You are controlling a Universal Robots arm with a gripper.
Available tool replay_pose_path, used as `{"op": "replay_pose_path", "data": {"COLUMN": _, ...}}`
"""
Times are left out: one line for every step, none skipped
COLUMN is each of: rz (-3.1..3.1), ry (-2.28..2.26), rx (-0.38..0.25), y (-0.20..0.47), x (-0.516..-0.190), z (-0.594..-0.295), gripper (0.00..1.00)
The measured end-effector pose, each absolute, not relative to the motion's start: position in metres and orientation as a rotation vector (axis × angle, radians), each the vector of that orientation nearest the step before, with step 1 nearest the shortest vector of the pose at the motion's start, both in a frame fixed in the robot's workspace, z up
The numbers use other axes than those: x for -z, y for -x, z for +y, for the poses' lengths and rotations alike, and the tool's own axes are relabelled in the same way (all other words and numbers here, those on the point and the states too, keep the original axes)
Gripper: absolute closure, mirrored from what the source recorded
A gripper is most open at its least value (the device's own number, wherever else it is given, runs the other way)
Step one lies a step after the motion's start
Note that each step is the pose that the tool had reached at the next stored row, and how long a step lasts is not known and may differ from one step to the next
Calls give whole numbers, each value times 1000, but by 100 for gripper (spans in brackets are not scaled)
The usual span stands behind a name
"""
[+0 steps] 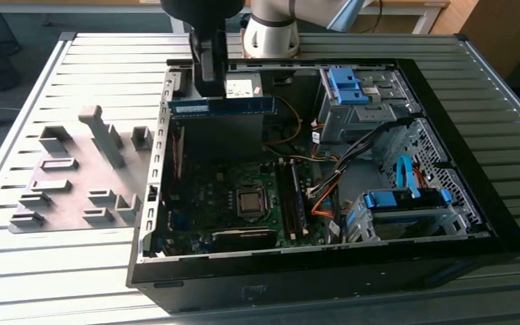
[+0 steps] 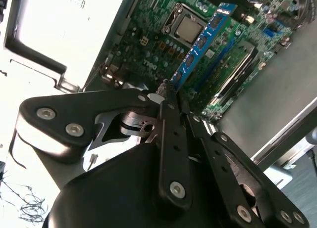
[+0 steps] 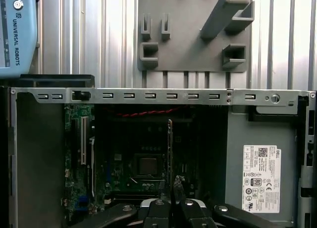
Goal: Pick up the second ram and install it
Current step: 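Pick up the second ram and move it above second insertion slot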
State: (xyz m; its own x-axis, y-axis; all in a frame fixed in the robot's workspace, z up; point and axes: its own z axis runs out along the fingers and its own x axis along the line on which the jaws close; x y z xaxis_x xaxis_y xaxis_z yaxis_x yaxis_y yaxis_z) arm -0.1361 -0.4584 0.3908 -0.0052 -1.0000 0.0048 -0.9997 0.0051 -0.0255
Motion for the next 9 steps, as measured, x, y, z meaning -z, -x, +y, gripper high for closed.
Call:
{"op": "replay_pose_path", "data": {"rz": 2217, "ry": 2205, "rx": 33, "y": 134, "x": -391, "z": -458, "gripper": 86}}
{"op": "replay_pose_path", "data": {"rz": 2217, "ry": 2205, "rx": 34, "y": 132, "x": -391, "z": -458, "gripper": 86}}
{"op": "replay_pose_path", "data": {"rz": 2217, "ry": 2205, "rx": 34, "y": 130, "x": -391, "z": -458, "gripper": 86}}
{"op": "replay_pose_path", "data": {"rz": 2217, "ry": 2205, "rx": 34, "y": 128, "x": -391, "z": -458, "gripper": 86}}
{"op": "replay_pose_path", "data": {"rz": 2217, "ry": 2205, "rx": 33, "y": 126, "x": -391, "z": -458, "gripper": 86}}
{"op": "replay_pose_path", "data": {"rz": 2217, "ry": 2205, "rx": 34, "y": 124, "x": -391, "z": -458, "gripper": 86}}
{"op": "replay_pose_path", "data": {"rz": 2217, "ry": 2205, "rx": 34, "y": 122, "x": -391, "z": -458, "gripper": 86}}
{"op": "replay_pose_path", "data": {"rz": 2217, "ry": 2205, "rx": 34, "y": 120, "x": -391, "z": -458, "gripper": 86}}
{"op": "replay_pose_path", "data": {"rz": 2217, "ry": 2205, "rx": 34, "y": 118, "x": -391, "z": -458, "gripper": 86}}
